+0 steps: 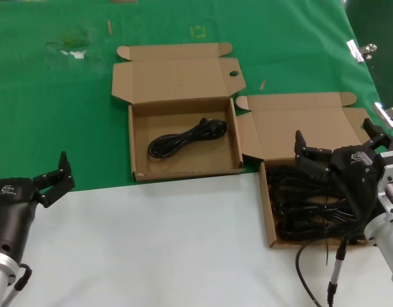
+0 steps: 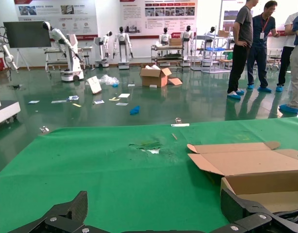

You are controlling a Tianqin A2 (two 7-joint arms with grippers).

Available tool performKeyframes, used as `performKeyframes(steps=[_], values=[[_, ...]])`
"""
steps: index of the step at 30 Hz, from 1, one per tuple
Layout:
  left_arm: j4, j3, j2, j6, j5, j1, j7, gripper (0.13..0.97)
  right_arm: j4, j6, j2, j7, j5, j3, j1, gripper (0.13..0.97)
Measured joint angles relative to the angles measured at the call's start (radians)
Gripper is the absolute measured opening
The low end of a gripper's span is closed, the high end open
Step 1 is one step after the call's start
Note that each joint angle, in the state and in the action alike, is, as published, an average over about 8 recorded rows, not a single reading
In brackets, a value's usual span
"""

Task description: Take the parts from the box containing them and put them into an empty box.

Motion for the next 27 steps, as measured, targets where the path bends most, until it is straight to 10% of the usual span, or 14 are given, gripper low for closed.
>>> performKeyframes(steps=[27], values=[[0.000,0.000,0.000,0.000,0.000,0.000,0.001,0.966,0.000,0.000,0.000,0.000,0.000,0.000,0.000,0.966]])
